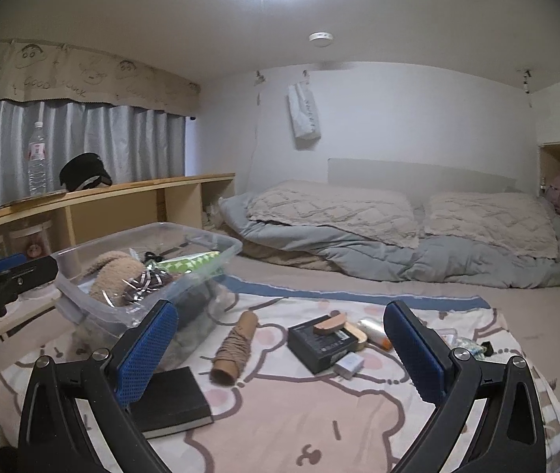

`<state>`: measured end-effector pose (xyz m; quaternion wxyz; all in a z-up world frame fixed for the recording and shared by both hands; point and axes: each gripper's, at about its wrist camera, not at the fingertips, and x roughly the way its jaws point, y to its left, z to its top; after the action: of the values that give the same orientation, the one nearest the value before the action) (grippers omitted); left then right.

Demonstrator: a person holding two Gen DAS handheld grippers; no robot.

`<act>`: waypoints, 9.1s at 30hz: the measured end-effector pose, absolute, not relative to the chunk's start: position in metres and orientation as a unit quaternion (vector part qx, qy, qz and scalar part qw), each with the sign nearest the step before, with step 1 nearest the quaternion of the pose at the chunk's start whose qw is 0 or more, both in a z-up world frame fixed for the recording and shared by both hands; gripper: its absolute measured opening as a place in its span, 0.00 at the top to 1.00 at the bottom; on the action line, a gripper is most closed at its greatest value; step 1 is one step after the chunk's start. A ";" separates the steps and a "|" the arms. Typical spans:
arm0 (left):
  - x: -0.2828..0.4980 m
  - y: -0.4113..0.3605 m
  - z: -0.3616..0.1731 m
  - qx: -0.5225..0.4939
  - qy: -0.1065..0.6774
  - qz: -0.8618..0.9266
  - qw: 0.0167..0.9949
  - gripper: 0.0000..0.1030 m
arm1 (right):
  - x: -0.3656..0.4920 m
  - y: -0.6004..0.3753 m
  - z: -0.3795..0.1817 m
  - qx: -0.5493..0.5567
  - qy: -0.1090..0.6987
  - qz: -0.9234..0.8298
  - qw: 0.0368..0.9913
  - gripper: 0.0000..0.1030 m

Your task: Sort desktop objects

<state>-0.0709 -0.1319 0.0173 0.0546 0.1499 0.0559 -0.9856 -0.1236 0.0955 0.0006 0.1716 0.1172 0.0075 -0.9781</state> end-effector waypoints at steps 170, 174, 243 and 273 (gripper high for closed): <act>-0.134 -0.004 -0.147 0.311 0.068 -0.934 -0.165 0.12 | -0.194 0.304 -0.164 0.413 -0.320 -0.852 0.018 0.91; -0.133 0.001 -0.147 0.311 0.063 -0.933 -0.169 0.12 | -0.213 0.320 -0.176 0.428 -0.311 -0.848 -0.025 0.91; -0.209 0.064 -0.198 0.406 -0.001 -0.891 -0.201 0.29 | -0.191 0.257 -0.180 0.459 -0.232 -0.857 0.046 0.16; -0.146 0.041 -0.193 0.427 -0.029 -0.889 -0.163 0.34 | -0.215 0.249 -0.214 0.495 -0.072 -0.863 -0.076 0.00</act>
<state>-0.1464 0.0414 -0.1930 -0.1626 0.4267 -0.0292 -0.8892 -0.2146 0.2493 -0.2142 -0.0763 0.4948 -0.0720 -0.8627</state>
